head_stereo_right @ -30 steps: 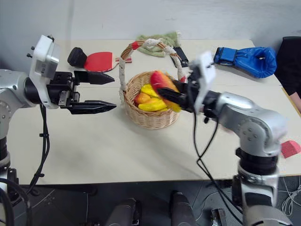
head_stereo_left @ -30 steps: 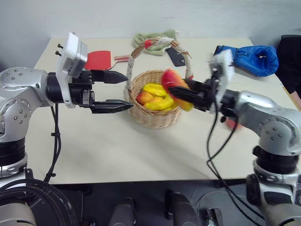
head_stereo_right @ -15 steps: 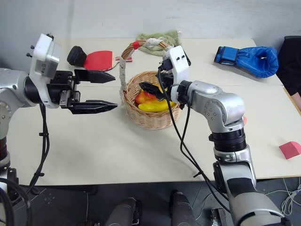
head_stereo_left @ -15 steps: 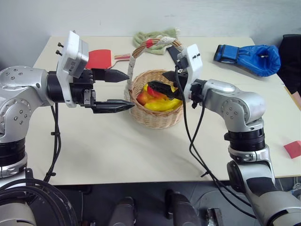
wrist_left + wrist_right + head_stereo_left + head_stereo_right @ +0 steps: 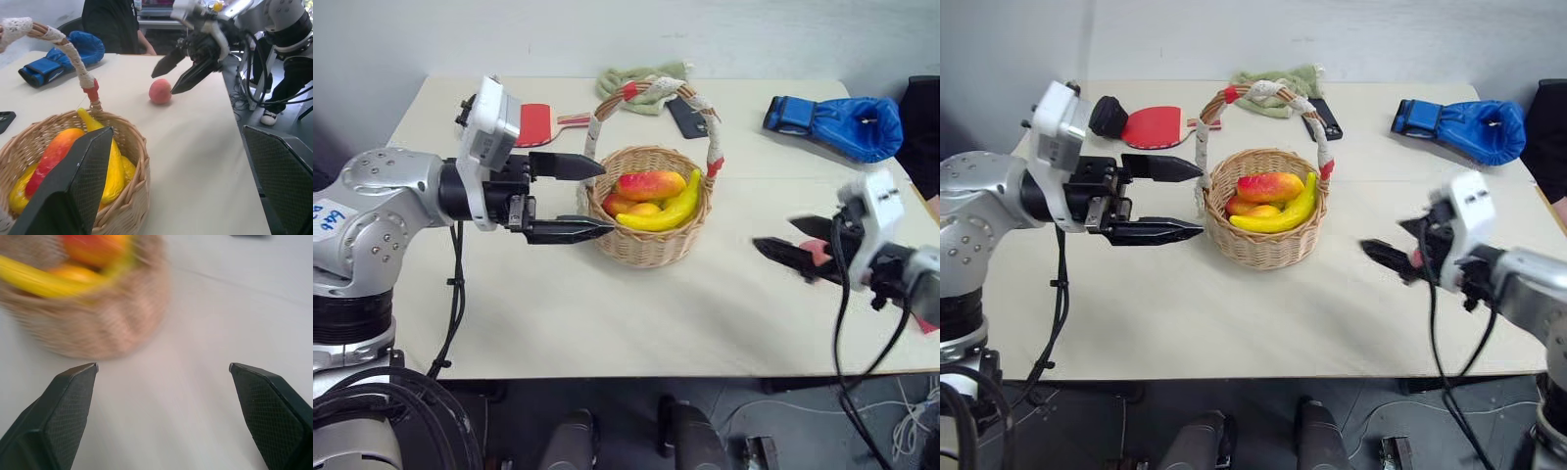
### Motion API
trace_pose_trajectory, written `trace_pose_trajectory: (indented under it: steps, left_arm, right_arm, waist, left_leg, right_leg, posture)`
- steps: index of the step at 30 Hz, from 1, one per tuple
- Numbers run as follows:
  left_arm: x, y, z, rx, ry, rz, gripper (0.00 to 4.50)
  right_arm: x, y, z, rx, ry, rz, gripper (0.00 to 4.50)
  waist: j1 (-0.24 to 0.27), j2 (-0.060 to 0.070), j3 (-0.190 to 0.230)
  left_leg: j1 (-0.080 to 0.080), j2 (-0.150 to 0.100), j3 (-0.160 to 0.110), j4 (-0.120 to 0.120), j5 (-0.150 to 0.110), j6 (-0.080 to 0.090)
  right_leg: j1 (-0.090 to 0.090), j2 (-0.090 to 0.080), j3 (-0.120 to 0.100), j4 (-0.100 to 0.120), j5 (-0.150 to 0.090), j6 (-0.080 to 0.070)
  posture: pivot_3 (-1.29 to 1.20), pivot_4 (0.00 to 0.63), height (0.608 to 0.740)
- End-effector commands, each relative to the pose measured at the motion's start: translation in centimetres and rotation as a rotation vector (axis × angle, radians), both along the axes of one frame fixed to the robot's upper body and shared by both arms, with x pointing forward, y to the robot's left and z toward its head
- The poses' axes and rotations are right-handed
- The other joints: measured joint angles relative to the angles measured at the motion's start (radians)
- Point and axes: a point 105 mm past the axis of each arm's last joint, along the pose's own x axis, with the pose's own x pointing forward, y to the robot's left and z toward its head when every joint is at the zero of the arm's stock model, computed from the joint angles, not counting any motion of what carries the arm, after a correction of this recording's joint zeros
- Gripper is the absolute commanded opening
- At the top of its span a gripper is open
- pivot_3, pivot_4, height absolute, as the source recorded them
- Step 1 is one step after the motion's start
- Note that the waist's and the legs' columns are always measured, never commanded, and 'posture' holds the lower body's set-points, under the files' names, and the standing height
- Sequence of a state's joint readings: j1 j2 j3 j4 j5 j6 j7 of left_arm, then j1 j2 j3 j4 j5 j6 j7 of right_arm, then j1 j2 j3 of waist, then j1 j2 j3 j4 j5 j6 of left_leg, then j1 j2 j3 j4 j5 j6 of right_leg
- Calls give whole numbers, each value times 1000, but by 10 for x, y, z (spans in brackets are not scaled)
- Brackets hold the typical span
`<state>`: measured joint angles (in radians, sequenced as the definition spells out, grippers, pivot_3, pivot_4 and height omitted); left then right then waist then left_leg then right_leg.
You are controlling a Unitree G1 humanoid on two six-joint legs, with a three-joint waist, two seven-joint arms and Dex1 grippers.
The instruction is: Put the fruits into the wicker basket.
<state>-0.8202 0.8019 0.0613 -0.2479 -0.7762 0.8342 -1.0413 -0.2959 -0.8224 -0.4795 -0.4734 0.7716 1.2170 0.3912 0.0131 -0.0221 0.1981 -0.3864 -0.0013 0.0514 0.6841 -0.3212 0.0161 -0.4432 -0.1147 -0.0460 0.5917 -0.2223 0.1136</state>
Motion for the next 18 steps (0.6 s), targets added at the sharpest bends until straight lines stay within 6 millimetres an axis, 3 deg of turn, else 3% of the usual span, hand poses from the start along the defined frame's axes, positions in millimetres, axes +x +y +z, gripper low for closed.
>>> trace_pose_trajectory:
  steps: [1, 3, 8, 16, 18]
  left_arm:
    - [-1, -7, 13, -12, -63, -35, 4449]
    - [-1, -10, 15, -15, -67, -45, 4449]
    - [-1, -11, 17, -22, -77, -39, 4449]
    - [-3, -6, 19, -17, -81, -10, 4449]
    - [-3, -6, 19, -16, -83, -2, 4449]
  right_arm:
    - [16, -40, -4, -10, -76, -233, 4466]
    - [25, -53, -17, -12, -74, -317, 4466]
    - [42, -63, -39, 50, -61, -417, 4466]
    - [64, -59, -64, 177, -14, -431, 4466]
    - [67, -59, -66, 166, -18, -420, 4101]
  waist:
    - [-8, -1, 0]
    - [-13, 0, 0]
    - [-20, 0, 0]
    - [-17, 0, 0]
    - [-16, 0, 0]
  left_leg:
    - [1, 0, 0, 0, 0, 0]
    - [1, 0, 0, 0, 1, 0]
    - [0, 1, -1, 0, 1, -1]
    - [-1, 1, -2, 0, 1, -1]
    - [-1, 1, -2, 0, 1, -1]
  right_leg:
    - [0, 0, 0, -1, 0, 0]
    - [0, 0, 0, -1, 0, -1]
    - [0, 1, 1, 2, 0, -1]
    - [0, 0, 1, 0, 1, 0]
    - [0, 0, 1, 0, 1, 0]
  posture:
    - [0, 150, 740]
    - [0, 150, 740]
    - [0, 150, 740]
    - [0, 150, 740]
    - [0, 150, 740]
